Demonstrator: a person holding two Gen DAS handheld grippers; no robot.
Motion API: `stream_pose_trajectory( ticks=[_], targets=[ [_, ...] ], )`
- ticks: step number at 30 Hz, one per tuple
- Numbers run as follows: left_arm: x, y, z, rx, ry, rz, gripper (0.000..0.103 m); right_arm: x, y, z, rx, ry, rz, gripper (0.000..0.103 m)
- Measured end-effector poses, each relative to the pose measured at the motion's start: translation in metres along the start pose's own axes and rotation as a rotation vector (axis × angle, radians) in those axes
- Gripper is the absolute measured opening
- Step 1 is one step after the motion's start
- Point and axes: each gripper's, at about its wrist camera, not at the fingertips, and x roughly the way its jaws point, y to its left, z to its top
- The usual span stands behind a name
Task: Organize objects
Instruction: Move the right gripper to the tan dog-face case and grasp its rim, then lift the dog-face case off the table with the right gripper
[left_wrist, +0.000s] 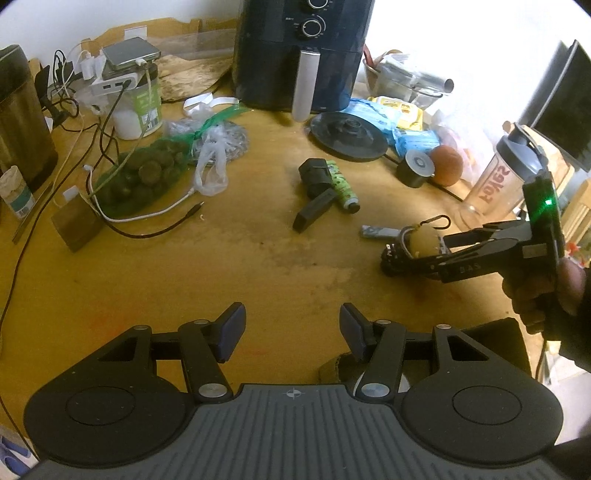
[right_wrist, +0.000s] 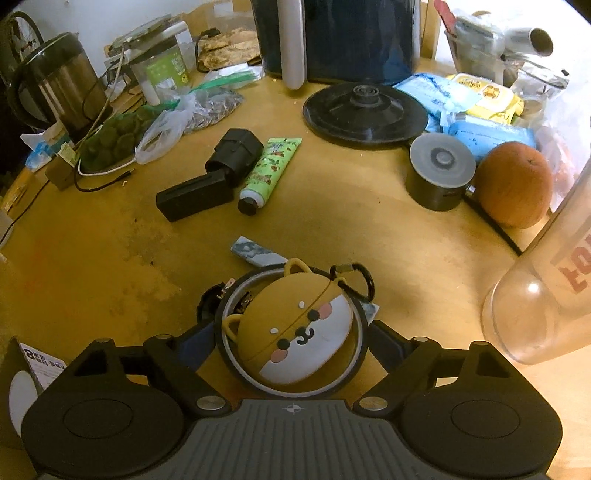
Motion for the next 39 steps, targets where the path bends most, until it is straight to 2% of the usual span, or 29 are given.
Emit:
stream_pose_trajectory(
  ticks=[11,17,19,23,26,28,32,39],
  targets=[
    [-0.001,-0.004,0.0,0.014,-0.003,-0.006,0.055,-0.021,-0.001,-0.008,0.016,-0.057,0.012,0.089],
    [0.0,-0.007,0.0,0.021,-0.001,-0.008,0.055,-0.032,-0.009,-0.014,0.094,-0.087,0.062,0.089],
    [0.0,-0.008,0.0,0.025,0.0,-0.011,0.055,-0.032,-0.011,-0.016,0.109,-0.078,0.055,0.089],
    [0.001,-0.01,0.0,0.033,0.001,-0.016,0.055,-0.026,-0.009,-0.02,0.074,-0.03,-0.003,0.09],
    [0.001,-0.011,0.0,0.037,0.002,-0.017,0.055,-0.029,-0.009,-0.024,0.066,-0.052,-0.019,0.09],
    [0.002,-0.011,0.0,0.038,0.003,-0.017,0.055,-0.032,-0.009,-0.025,0.065,-0.067,-0.037,0.095],
    [0.002,-0.011,0.001,0.039,0.004,-0.018,0.055,-0.035,-0.008,-0.025,0.042,-0.075,-0.045,0.096],
    [0.004,-0.012,0.002,0.039,0.006,-0.017,0.055,-0.037,0.008,-0.028,-0.096,-0.078,-0.065,0.096]
  ],
)
